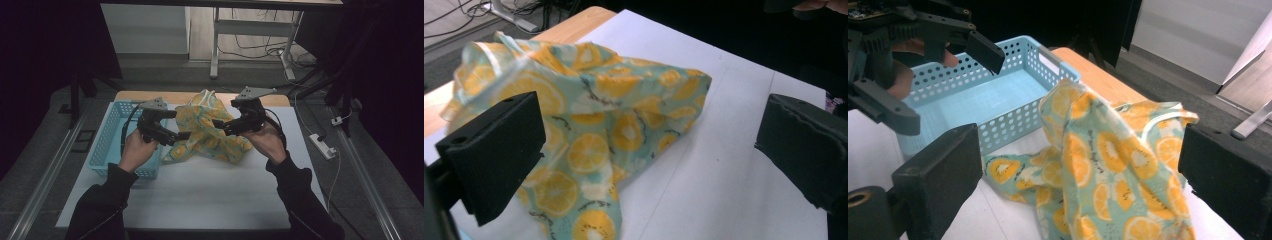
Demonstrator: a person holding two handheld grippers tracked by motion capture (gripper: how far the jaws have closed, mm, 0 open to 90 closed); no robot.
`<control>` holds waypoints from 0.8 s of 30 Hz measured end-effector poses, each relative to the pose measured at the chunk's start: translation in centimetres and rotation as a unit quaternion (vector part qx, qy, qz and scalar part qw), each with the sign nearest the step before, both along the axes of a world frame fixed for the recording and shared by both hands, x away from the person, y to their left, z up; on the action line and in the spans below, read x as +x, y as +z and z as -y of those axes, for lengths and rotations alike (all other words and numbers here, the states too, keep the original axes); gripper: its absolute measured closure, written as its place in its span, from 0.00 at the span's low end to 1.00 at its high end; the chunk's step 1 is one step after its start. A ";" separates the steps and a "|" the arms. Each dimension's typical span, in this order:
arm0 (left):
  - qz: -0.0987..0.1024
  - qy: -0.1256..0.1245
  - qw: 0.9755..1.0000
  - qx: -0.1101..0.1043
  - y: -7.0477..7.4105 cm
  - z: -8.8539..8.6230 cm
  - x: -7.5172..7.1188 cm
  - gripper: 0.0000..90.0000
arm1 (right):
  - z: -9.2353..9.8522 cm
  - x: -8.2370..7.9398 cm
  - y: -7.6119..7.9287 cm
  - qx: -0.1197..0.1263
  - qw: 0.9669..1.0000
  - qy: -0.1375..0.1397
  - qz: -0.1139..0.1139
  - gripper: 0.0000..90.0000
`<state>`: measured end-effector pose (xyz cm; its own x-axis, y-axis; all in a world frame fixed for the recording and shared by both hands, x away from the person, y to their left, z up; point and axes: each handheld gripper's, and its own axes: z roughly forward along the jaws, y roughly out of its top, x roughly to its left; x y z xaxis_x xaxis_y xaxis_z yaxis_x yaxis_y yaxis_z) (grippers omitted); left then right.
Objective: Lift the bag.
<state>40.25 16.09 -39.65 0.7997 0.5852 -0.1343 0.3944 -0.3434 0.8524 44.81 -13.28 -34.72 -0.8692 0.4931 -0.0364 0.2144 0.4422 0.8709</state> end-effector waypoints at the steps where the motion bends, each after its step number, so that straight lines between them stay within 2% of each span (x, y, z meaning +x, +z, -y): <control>1: -0.001 0.000 1.000 0.003 -0.4 0.1 -0.2 0.00 | 0.0 -0.1 -0.2 0.001 1.000 0.001 -0.001 0.03; 4: -0.008 0.005 1.000 0.008 -1.3 0.2 -0.7 0.00 | -0.1 -0.4 -1.2 0.002 1.000 0.005 -0.007 0.02; 12: -0.010 0.018 1.000 0.010 -3.0 0.2 -1.6 0.00 | 0.0 -1.4 -3.5 -0.015 1.000 0.014 0.005 0.01; 16: -0.010 0.024 1.000 0.012 -3.7 0.2 -2.1 0.00 | 0.4 -1.7 -4.6 -0.007 1.000 0.014 0.000 0.00; 18: -0.016 0.026 1.000 0.006 -4.1 0.1 -2.2 0.00 | 0.6 -1.9 -5.1 -0.006 1.000 0.008 0.001 0.00; 20: -0.022 0.030 0.999 -0.005 -4.4 0.1 -2.3 0.00 | 0.8 -2.0 -5.5 -0.018 1.000 0.003 0.001 0.00; 24: -0.033 0.028 0.999 -0.020 -4.9 0.1 -2.7 0.00 | 1.3 -2.4 -6.2 -0.019 1.000 0.006 -0.009 0.00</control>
